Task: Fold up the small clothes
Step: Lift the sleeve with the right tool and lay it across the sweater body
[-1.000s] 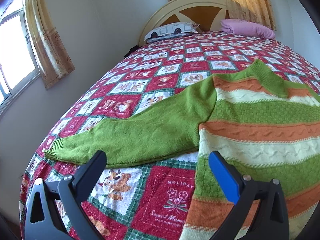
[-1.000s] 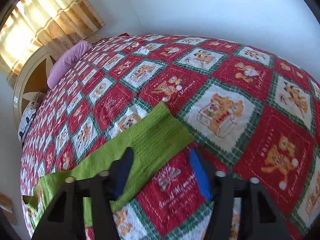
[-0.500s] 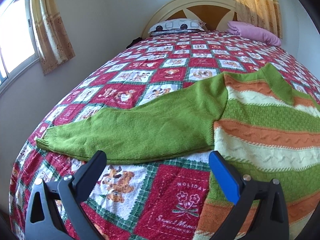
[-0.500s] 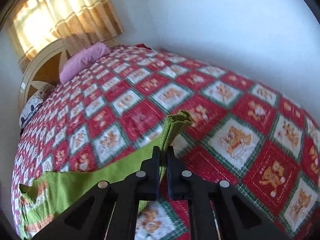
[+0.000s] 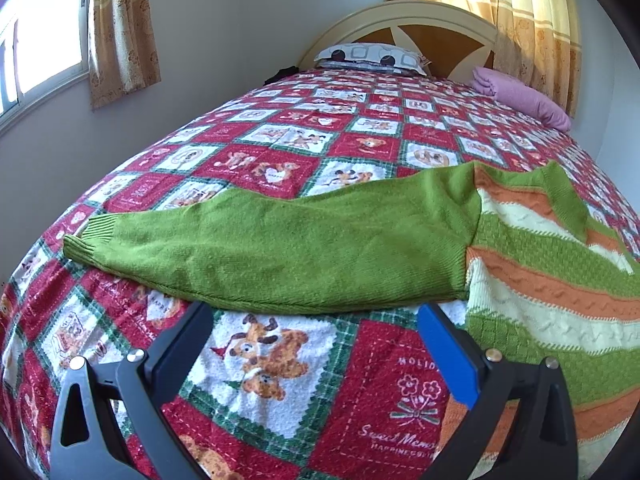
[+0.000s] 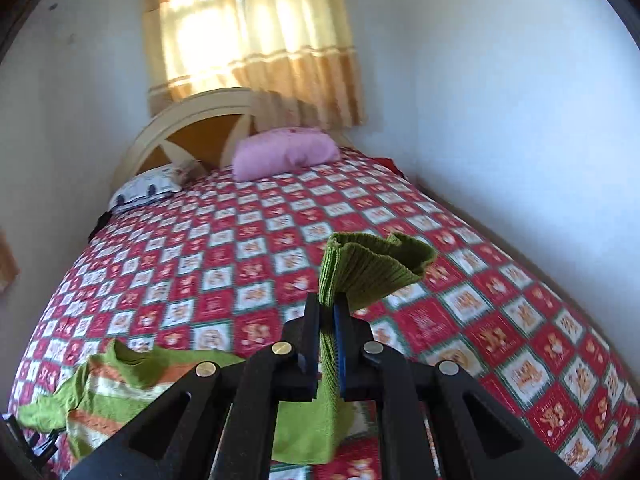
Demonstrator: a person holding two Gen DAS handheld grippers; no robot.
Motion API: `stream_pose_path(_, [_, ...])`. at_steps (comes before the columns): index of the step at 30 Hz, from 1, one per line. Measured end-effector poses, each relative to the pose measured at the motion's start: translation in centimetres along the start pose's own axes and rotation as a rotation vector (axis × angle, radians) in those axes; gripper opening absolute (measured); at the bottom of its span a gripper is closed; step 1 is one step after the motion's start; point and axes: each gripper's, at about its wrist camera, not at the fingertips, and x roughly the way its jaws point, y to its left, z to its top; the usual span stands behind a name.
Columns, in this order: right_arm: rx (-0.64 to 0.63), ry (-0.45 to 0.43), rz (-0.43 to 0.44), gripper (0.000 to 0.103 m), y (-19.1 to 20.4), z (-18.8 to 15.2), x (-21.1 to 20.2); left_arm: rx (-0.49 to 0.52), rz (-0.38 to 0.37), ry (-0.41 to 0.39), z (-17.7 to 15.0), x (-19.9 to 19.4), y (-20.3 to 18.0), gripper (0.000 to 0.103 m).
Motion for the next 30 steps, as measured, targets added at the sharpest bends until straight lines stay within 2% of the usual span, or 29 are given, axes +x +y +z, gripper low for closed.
stream_pose_path(6, [-0.125, -0.015, 0.091, 0.005, 8.1, 0.4, -1.7, -0.040, -0.033, 0.005, -0.1, 0.2, 0.8, 0.103])
stream_pose_path(12, [-0.231, 0.008, 0.202, 0.005, 16.2, -1.5, -1.9, -0.075, -0.058, 0.023, -0.3, 0.5, 1.4, 0.103])
stream_pose_path(17, [-0.316, 0.082, 0.322, 0.005, 24.0, -6.6, -0.1, -0.071, -0.056, 0.016, -0.4, 0.4, 1.4, 0.103])
stream_pose_path(22, [-0.369, 0.191, 0.413, 0.005, 31.7, -14.1, 4.3, -0.072, -0.045, 0.015, -0.5, 0.3, 1.4, 0.103])
stream_pose_path(28, [-0.407, 0.355, 0.433, 0.006, 37.9, -22.1, 10.5, -0.070, -0.050, 0.024, -0.6, 0.5, 1.3, 0.103])
stream_pose_path(30, [-0.434, 0.389, 0.417, 0.008, 38.7, -24.0, 11.6, -0.081, -0.057, 0.035, -0.5, 0.8, 1.6, 0.103])
